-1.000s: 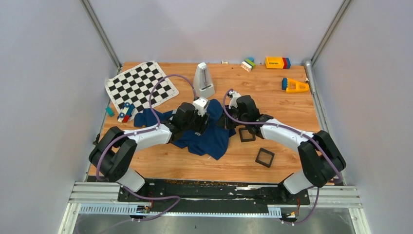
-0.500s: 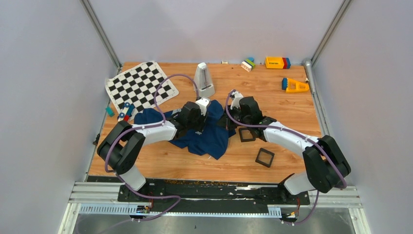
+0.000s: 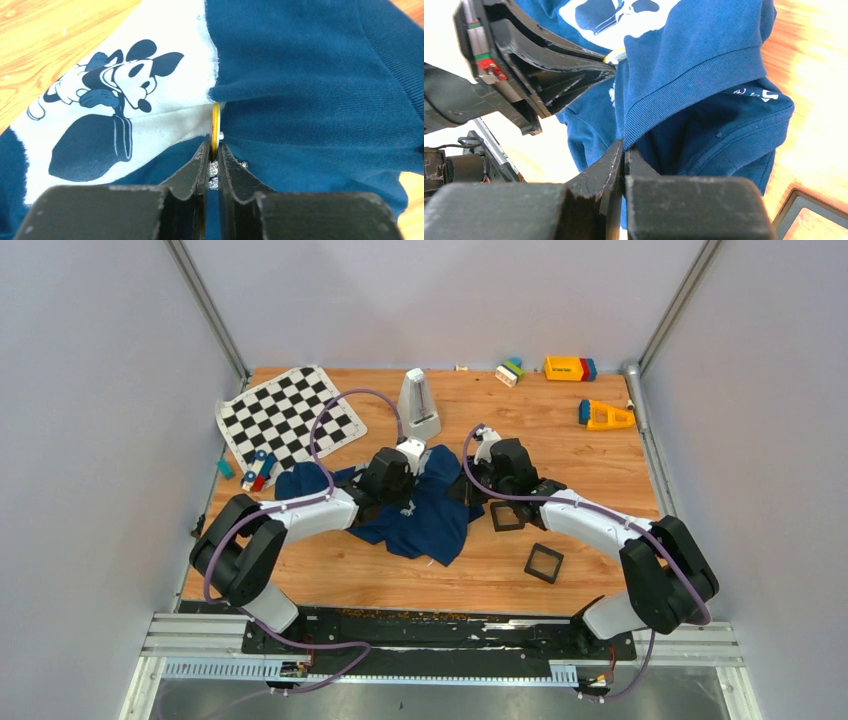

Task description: Remove the brooch from the garment

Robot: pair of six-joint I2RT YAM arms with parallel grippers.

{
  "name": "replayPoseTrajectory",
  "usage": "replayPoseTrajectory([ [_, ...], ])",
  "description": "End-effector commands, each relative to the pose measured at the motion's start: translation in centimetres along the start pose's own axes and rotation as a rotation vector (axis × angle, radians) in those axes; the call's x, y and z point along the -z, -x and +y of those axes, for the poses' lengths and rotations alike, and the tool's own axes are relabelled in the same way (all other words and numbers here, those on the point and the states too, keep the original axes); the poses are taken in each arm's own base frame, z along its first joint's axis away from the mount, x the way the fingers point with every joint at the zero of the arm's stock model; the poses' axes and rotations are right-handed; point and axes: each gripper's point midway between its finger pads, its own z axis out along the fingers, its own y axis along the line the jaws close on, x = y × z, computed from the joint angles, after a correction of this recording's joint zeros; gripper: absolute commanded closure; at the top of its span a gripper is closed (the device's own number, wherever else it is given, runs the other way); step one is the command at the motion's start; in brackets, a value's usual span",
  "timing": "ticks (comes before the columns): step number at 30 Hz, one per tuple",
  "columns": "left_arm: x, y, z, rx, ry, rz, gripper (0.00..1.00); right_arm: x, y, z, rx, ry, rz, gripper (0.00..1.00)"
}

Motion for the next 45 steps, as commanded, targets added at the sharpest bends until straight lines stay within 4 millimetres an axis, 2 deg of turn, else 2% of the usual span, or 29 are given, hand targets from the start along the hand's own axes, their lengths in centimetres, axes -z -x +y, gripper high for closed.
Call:
replayPoseTrajectory([
  [1,1.4,2.9,0.5,0.017,0.034,-0.081,0.87,-0.2,1.7,0.7,0.001,0.003,-0.039,1.00],
  [7,1.7,3.0,0.5,0.017,0.033,-0.085,0.94,-0.3,1.7,0.3,-0.004,-0.017,-0.036,1.00],
  [10,2.2,3.2,0.3,0.020,0.013,-0.088,0.98,-0.6,1.6,-1.5,-0.034,-0.118,-0.027,1.00],
  [14,2.8,3.6,-1.0,0.045,-0.086,-0.103,1.00,-1.5,0.5,-4.3,-0.101,-0.219,0.034,0.99],
  [15,3.0,3.5,-1.9,0.051,-0.150,-0.099,1.00,-1.6,0.3,-4.7,-0.119,-0.227,0.048,0.98],
  [20,3.6,3.8,-3.3,0.092,-0.314,-0.110,1.00,-1.8,0.1,-5.4,-0.157,-0.218,0.063,0.96],
  [23,3.8,3.6,-4.1,0.085,-0.366,-0.100,1.00,-1.4,0.6,-4.7,-0.134,-0.179,0.031,0.85],
  [26,3.7,3.3,-4.5,0.082,-0.397,-0.084,1.00,-0.8,1.2,-3.5,-0.090,-0.109,-0.006,0.56],
  [28,3.2,2.8,-4.8,0.077,-0.411,-0.061,1.00,-0.5,1.3,-2.4,-0.052,-0.040,-0.029,0.40],
  [29,2.5,2.0,-4.8,0.078,-0.410,-0.029,1.00,-0.4,1.2,-2.1,-0.045,-0.020,-0.035,0.36],
  [30,2.2,2.2,-4.7,0.074,-0.408,-0.025,1.00,-0.3,1.1,-2.1,-0.042,-0.013,-0.037,0.34],
  [31,1.5,1.3,-4.7,0.075,-0.400,0.008,1.00,-0.4,1.0,-2.2,-0.043,-0.014,-0.033,0.34],
  [33,0.5,0.8,-4.3,0.078,-0.375,0.031,1.00,-0.8,0.7,-2.5,-0.051,-0.025,-0.018,0.36],
  [35,-0.2,0.8,-4.0,0.079,-0.356,0.038,0.98,-1.3,0.3,-2.8,-0.064,-0.031,0.002,0.37],
  [38,-0.6,0.8,-3.9,0.082,-0.346,0.039,0.87,-1.8,0.0,-3.1,-0.081,-0.037,0.020,0.35],
  [41,-0.6,0.8,-3.7,0.083,-0.335,0.038,0.76,-2.0,-0.2,-3.3,-0.089,-0.046,0.023,0.35],
  [45,-0.5,0.7,-3.7,0.084,-0.335,0.036,0.69,-2.0,-0.1,-3.3,-0.088,-0.045,0.022,0.36],
])
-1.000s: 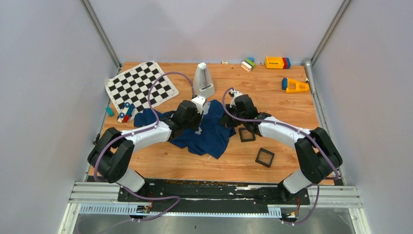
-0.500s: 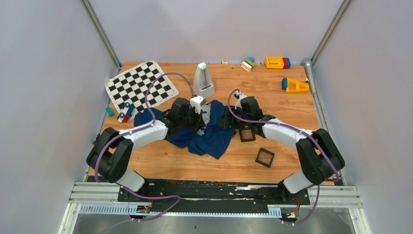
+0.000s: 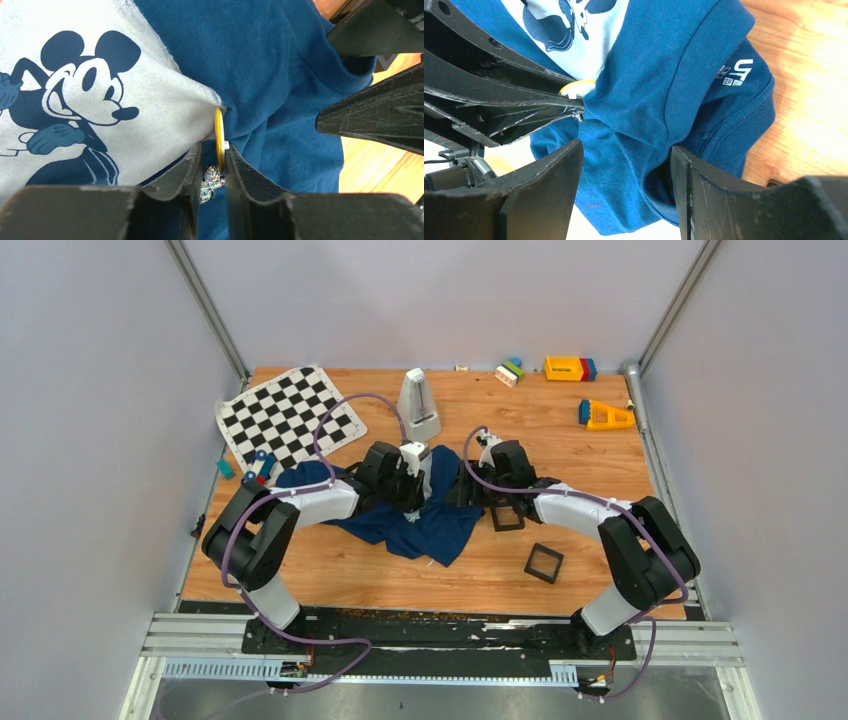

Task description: Remove the brooch from the garment

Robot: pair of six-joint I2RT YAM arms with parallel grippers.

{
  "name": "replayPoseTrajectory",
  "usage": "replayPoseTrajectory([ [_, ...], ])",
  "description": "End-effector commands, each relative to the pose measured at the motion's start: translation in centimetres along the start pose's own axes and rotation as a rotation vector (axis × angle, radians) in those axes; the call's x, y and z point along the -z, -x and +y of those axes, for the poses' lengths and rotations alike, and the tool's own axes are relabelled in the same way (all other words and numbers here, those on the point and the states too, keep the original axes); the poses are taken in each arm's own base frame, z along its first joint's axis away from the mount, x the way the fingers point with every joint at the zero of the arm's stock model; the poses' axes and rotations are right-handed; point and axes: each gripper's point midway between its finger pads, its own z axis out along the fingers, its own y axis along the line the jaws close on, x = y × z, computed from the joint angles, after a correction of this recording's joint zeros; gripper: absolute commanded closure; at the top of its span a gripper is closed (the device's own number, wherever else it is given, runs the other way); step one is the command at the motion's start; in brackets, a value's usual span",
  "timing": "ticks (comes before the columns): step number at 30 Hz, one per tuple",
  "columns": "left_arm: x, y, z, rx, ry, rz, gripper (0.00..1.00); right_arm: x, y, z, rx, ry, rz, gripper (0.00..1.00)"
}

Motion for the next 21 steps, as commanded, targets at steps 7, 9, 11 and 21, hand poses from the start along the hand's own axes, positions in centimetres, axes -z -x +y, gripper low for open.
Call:
replayPoseTrajectory([
  [7,0.2,1.7,-0.2,-0.015,0.002,-0.034,0.68,-0.1,2.0,1.5,0.017,0.044,-0.052,0.38],
  [9,0.6,1.7,-0.4,-0.017,-0.002,-0.042,0.62,0.0,2.1,1.5,0.018,0.043,-0.055,0.37],
  [11,1.0,1.7,-0.4,-0.018,0.000,-0.056,0.57,0.0,2.1,1.5,0.016,0.042,-0.056,0.37],
  [21,1.6,1.5,-0.4,-0.007,-0.010,-0.061,0.73,0.0,2.0,1.5,0.013,0.046,-0.051,0.38],
])
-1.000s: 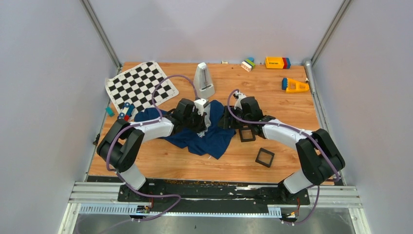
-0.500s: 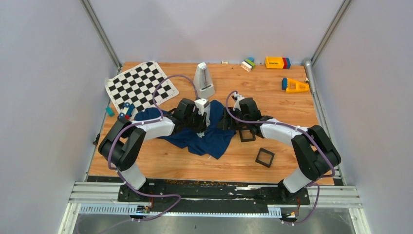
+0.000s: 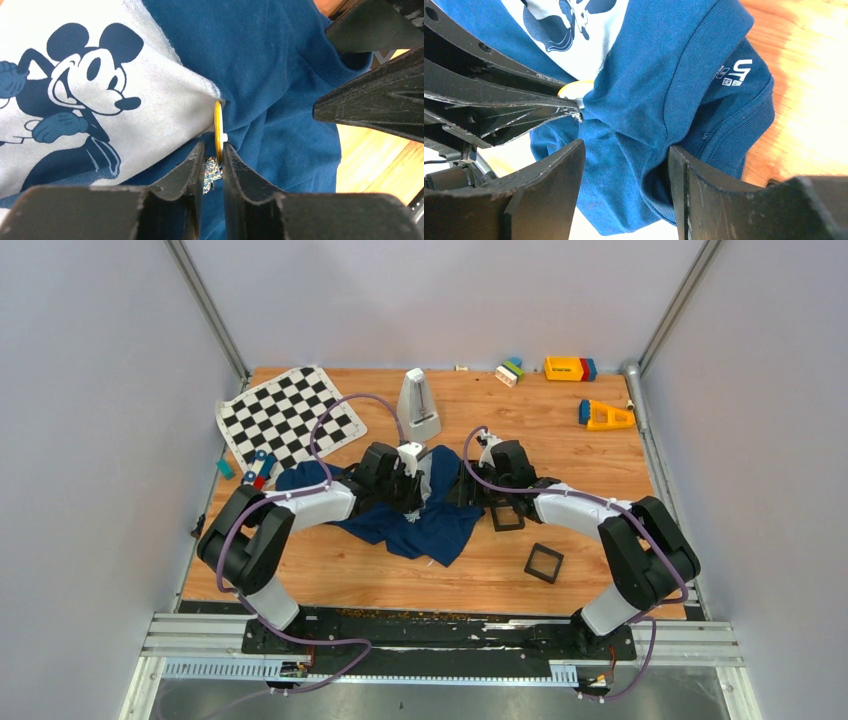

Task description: Remove the brooch from the garment

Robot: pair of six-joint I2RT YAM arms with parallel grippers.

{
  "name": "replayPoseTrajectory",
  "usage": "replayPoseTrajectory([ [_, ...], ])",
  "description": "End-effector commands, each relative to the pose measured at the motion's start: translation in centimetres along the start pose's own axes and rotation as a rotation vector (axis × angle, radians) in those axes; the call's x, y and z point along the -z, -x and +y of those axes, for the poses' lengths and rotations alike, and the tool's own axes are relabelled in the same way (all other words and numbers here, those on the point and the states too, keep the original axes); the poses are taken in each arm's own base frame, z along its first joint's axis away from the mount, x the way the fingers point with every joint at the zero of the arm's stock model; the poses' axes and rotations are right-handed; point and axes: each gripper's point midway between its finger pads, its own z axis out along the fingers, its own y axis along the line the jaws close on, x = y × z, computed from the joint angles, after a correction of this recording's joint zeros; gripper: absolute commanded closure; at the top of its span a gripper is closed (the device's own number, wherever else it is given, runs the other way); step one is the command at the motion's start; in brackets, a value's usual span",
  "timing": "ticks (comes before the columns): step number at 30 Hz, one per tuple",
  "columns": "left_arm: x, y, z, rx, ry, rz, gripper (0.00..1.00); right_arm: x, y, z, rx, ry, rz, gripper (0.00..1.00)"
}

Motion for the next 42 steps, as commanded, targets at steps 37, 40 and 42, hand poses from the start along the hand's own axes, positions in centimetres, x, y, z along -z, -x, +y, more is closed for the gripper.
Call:
replayPoseTrajectory([
  [37,1.2,2.2,-1.9,-0.018,-0.118,-0.081,1.00,0.8,2.4,2.3,0.032,0.088,-0.099,0.38],
  [40,1.6,2.4,-2.2,-0.018,-0.131,-0.096,1.00,1.1,2.5,2.4,0.036,0.094,-0.117,0.38],
  [42,2.0,2.5,-2.6,-0.020,-0.157,-0.110,1.00,1.5,2.7,2.7,0.044,0.111,-0.135,0.38],
])
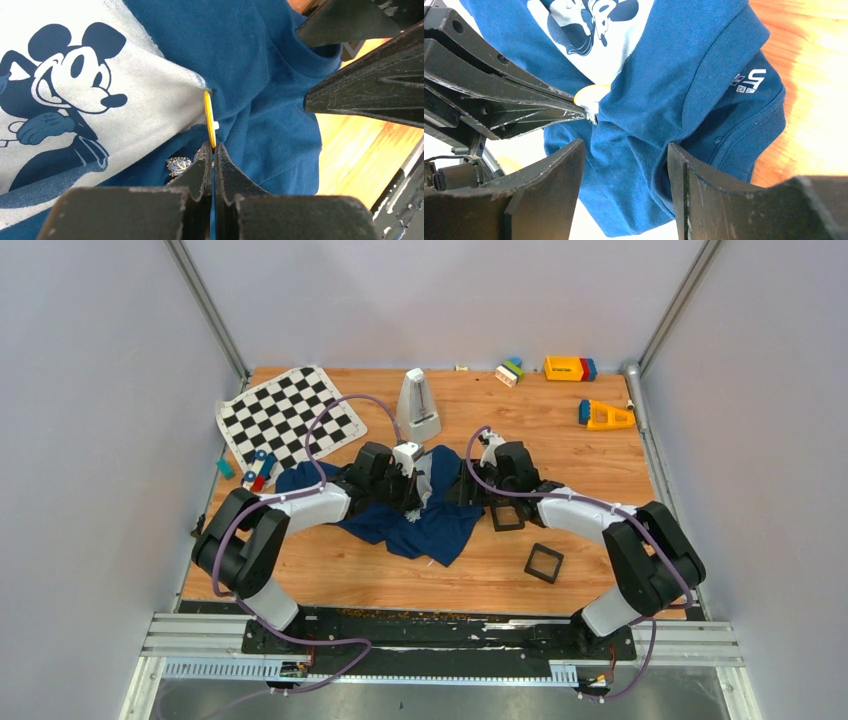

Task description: Remove the brooch from the garment

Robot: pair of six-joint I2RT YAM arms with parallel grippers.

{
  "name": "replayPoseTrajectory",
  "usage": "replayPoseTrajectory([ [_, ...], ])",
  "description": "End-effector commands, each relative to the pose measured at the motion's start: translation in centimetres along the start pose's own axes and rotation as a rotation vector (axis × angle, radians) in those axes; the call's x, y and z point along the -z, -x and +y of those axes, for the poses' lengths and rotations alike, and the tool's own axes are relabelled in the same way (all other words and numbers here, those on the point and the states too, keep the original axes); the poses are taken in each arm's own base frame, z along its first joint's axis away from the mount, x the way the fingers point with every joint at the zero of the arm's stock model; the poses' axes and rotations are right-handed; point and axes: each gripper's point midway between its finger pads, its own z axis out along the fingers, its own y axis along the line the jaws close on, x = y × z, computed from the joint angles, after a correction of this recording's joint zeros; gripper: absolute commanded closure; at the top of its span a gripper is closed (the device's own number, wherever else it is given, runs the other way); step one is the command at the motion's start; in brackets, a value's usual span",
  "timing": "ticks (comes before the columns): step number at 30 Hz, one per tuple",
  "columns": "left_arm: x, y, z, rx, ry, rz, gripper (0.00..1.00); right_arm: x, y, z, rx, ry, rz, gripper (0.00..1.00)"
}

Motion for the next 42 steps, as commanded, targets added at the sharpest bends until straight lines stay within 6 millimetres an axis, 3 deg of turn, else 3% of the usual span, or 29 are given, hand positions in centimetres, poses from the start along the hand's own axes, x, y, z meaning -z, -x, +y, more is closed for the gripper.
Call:
replayPoseTrajectory([
  [1,1.4,3.1,-2.5,-0.042,-0.112,-0.121,1.00,1.1,2.2,2.0,0.035,0.070,-0.105,0.38],
  [6,2.3,3.8,-4.7,-0.060,-0.224,-0.160,1.00,1.9,2.5,2.7,0.051,0.112,-0.152,0.35],
  [18,4.2,5.0,-6.6,-0.070,-0.314,-0.248,1.00,4.3,2.8,3.2,-0.029,0.306,-0.198,0.32],
  [27,6.0,5.8,-8.6,-0.095,-0.432,-0.329,1.00,4.8,2.7,4.4,-0.021,0.392,-0.177,0.29],
  [31,6.7,6.0,-9.6,-0.099,-0.492,-0.357,1.00,5.3,2.3,5.6,-0.006,0.471,-0.165,0.32],
  [42,7.5,6.1,-10.1,-0.110,-0.516,-0.396,1.00,5.3,1.9,6.1,-0.010,0.523,-0.148,0.44],
])
